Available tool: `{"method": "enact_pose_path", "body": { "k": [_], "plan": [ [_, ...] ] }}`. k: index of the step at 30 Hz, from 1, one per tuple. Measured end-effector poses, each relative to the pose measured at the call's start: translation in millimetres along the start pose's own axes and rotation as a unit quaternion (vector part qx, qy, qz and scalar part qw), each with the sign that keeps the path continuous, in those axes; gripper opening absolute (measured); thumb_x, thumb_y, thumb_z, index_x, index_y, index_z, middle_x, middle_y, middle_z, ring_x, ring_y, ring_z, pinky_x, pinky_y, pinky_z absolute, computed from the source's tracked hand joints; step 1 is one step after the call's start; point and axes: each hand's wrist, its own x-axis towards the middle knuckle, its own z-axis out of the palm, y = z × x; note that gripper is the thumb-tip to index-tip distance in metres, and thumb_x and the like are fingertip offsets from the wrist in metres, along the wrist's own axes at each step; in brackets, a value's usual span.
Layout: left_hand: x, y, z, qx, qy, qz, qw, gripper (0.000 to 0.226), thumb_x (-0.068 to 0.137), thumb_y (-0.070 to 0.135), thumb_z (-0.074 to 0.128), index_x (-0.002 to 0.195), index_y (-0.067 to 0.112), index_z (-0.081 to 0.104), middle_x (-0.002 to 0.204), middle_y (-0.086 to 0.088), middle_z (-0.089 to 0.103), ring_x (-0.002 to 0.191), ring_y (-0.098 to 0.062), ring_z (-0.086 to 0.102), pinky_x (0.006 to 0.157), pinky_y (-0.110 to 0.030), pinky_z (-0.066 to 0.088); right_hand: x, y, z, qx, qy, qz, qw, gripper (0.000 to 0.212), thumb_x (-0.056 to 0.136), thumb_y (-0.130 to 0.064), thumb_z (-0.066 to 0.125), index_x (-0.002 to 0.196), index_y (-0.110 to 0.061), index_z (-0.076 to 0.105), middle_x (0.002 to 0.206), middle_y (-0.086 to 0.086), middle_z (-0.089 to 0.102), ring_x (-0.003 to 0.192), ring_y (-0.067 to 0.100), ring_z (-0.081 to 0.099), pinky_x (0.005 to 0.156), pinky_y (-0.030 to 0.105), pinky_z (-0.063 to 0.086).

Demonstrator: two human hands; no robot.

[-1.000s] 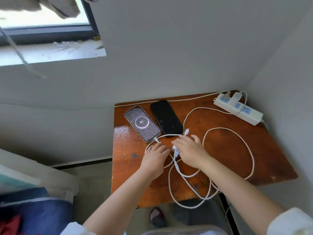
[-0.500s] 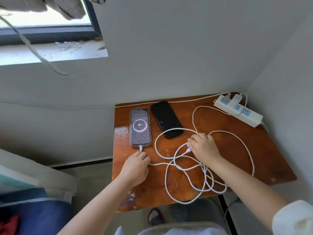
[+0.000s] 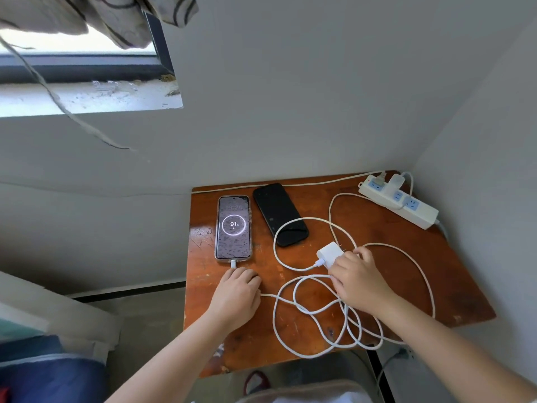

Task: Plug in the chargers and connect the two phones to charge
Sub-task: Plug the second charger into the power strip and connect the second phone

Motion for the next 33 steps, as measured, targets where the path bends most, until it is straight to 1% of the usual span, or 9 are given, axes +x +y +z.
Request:
{"method": "enact_pose_path", "body": {
  "k": [1, 4, 9, 13, 16, 23, 27, 29, 33],
  "plan": [
    [2, 2, 0, -0.003, -0.001, 0.005, 1.0, 0.037, 0.093, 0.029, 0.033, 0.125, 0.016, 0.046, 0.134, -0.002, 0.047, 0.126, -0.019, 0.036, 0.109, -0.032, 0.02, -6, 0, -1, 0.008, -0.052, -0.008, 0.999, 0.005, 0.069, -0.014, 0.074, 0.067, -0.014, 0.07, 0.069, 0.001, 0.069, 0.071, 0.018, 0.064, 0.081, 0.042, 0.049],
    [8, 9, 2, -0.015, -0.013, 0.013, 1.0, 0.039, 0.094, 0.029, 0.032, 0.13, 0.016, 0.042, 0.139, -0.003, 0.042, 0.132, -0.02, 0.03, 0.112, -0.033, 0.015, -11, 6, 6, 0.006, -0.173, 0.001, 0.985, 0.025, 0.093, -0.018, 0.042, 0.095, -0.013, 0.066, 0.099, 0.004, 0.066, 0.094, 0.019, 0.055, 0.089, 0.031, 0.039],
    [13, 18, 5, -0.018, -0.044, 0.001, 0.999, 0.045, 0.095, 0.032, 0.029, 0.138, 0.017, 0.029, 0.15, -0.002, 0.026, 0.14, -0.019, 0.015, 0.114, -0.034, 0.004, 19, 7, 13, 0.036, -0.072, 0.021, 0.997, 0.04, 0.088, 0.0, 0.051, 0.126, -0.013, 0.051, 0.128, 0.007, 0.054, 0.118, 0.023, 0.045, 0.096, 0.032, 0.037],
    [13, 19, 5, -0.018, -0.043, -0.006, 0.999, 0.045, 0.095, 0.033, 0.029, 0.138, 0.018, 0.029, 0.15, -0.002, 0.025, 0.14, -0.019, 0.013, 0.114, -0.034, 0.004, 43, 8, 10, -0.082, -0.131, -0.045, 0.987, 0.041, 0.086, -0.003, 0.055, 0.124, -0.016, 0.051, 0.128, 0.008, 0.052, 0.117, 0.025, 0.041, 0.095, 0.039, 0.033],
    [12, 18, 4, -0.032, -0.023, -0.023, 0.999, 0.045, 0.095, 0.033, 0.031, 0.137, 0.018, 0.03, 0.15, -0.001, 0.027, 0.139, -0.018, 0.015, 0.114, -0.033, 0.007, 46, 13, 10, -0.082, -0.134, -0.084, 0.984, 0.031, 0.088, -0.01, 0.054, 0.118, -0.015, 0.056, 0.123, 0.006, 0.055, 0.115, 0.023, 0.042, 0.095, 0.039, 0.031],
    [25, 19, -2, -0.057, 0.024, -0.064, 0.996, 0.044, 0.094, 0.029, 0.036, 0.135, 0.014, 0.034, 0.147, -0.003, 0.032, 0.138, -0.019, 0.02, 0.113, -0.032, 0.014, 35, 19, 12, -0.011, -0.107, -0.01, 0.994, 0.038, 0.09, -0.032, 0.053, 0.125, -0.017, 0.05, 0.128, 0.003, 0.055, 0.116, 0.02, 0.044, 0.094, 0.035, 0.032],
    [29, 25, -3, -0.043, 0.021, -0.086, 0.995, 0.044, 0.094, 0.028, 0.036, 0.136, 0.014, 0.033, 0.148, -0.004, 0.031, 0.139, -0.019, 0.018, 0.114, -0.033, 0.012, 42, 20, 6, 0.0, -0.137, -0.085, 0.987, 0.039, 0.091, -0.033, 0.051, 0.126, -0.014, 0.05, 0.127, 0.006, 0.055, 0.116, 0.023, 0.044, 0.095, 0.037, 0.034],
    [25, 30, -2, -0.048, 0.027, -0.106, 0.993, 0.044, 0.094, 0.028, 0.036, 0.136, 0.015, 0.034, 0.147, -0.003, 0.032, 0.139, -0.019, 0.019, 0.114, -0.032, 0.012, 48, 26, -1, -0.009, -0.115, -0.175, 0.978, 0.032, 0.09, -0.019, 0.054, 0.121, -0.01, 0.055, 0.125, 0.01, 0.057, 0.117, 0.026, 0.046, 0.096, 0.041, 0.035],
    [15, 45, 2, -0.067, 0.042, -0.136, 0.988, 0.042, 0.093, 0.026, 0.038, 0.134, 0.014, 0.037, 0.146, -0.004, 0.035, 0.138, -0.02, 0.021, 0.113, -0.032, 0.014, 63, 29, -7, -0.092, -0.178, -0.371, 0.907, 0.042, 0.084, -0.001, 0.061, 0.124, -0.011, 0.053, 0.142, 0.011, 0.043, 0.136, 0.029, 0.025, 0.109, 0.048, 0.023]
  ]
}}
